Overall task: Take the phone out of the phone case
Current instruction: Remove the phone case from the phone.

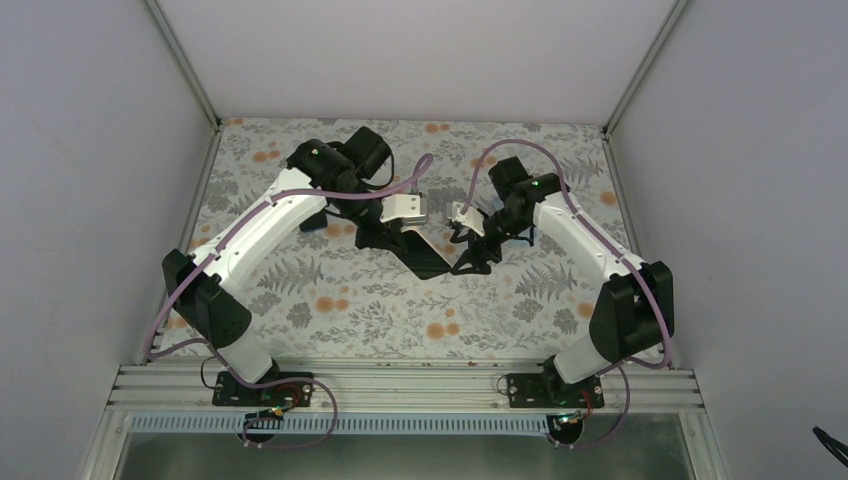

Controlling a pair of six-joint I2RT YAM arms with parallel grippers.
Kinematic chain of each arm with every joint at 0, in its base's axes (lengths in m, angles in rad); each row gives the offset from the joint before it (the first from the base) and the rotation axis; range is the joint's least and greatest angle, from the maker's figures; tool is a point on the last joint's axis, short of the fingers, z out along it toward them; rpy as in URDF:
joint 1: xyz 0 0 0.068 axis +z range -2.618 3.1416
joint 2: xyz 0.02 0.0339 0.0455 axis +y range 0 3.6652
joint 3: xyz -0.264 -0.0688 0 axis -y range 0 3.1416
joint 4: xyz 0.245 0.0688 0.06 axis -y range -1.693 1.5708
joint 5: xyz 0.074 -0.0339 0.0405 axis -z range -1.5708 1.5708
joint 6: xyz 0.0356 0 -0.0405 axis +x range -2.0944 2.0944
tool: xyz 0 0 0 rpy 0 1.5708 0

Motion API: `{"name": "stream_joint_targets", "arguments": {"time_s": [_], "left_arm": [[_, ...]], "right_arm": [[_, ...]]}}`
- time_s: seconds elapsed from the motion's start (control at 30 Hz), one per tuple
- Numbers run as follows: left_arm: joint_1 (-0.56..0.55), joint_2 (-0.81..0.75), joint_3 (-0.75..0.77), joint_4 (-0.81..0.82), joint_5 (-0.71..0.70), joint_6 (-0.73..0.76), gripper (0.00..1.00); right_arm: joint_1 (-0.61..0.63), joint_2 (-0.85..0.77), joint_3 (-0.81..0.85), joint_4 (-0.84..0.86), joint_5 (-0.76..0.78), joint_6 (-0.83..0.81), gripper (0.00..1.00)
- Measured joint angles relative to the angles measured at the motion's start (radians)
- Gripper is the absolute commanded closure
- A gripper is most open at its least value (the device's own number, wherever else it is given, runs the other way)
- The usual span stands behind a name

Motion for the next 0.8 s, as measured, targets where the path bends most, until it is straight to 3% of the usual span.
{"name": "stream_joint_targets", "arguments": {"time_s": [0.37, 0.8], "left_arm": [[0.009, 0.0, 0.0, 0.019, -0.016, -0.001, 0.98], [0.039, 0.0, 0.0, 0.082, -0.077, -0.002, 0.98]], "right_arm": [[-0.017, 0.019, 0.013, 0.056, 0.019, 0.077, 0.16], [-0.029, 0.166, 0.19, 0.053, 0.076, 0.172, 0.16]]}}
